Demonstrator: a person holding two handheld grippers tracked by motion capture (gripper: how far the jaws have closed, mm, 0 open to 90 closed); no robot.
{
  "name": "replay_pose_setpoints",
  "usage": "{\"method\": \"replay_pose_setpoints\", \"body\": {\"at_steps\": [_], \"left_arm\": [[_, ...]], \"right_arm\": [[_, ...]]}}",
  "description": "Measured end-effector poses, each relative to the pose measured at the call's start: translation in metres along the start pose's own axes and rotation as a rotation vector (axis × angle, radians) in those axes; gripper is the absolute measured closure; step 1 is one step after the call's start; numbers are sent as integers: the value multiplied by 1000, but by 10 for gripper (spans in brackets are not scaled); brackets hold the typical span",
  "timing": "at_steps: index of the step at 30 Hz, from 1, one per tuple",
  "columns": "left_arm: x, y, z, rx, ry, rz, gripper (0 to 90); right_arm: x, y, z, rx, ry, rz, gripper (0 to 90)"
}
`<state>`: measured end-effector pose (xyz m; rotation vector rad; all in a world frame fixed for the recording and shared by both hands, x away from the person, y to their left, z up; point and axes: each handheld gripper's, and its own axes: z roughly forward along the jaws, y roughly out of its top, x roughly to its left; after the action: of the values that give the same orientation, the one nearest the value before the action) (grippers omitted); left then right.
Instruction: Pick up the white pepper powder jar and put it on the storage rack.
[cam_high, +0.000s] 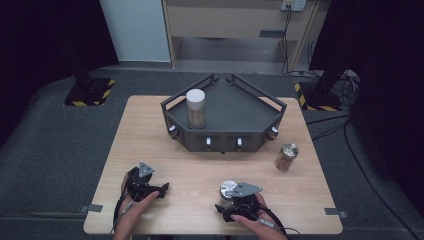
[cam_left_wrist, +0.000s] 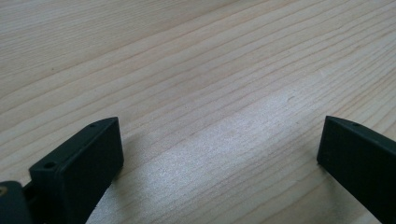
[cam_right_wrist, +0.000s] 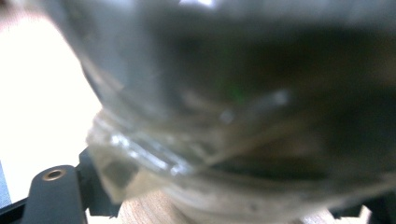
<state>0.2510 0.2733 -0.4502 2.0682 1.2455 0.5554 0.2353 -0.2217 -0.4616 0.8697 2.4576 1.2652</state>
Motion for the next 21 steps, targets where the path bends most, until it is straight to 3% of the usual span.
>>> {"method": "replay_pose_setpoints", "body": {"at_steps": [6, 21], "left_arm": [[0, 0, 0, 0, 0, 0, 0], [0, 0, 0, 0, 0, 0, 0]], "right_arm": [[0, -2, -1, -23, -9, 14, 285], [2, 3, -7, -22, -23, -1, 308]]}}
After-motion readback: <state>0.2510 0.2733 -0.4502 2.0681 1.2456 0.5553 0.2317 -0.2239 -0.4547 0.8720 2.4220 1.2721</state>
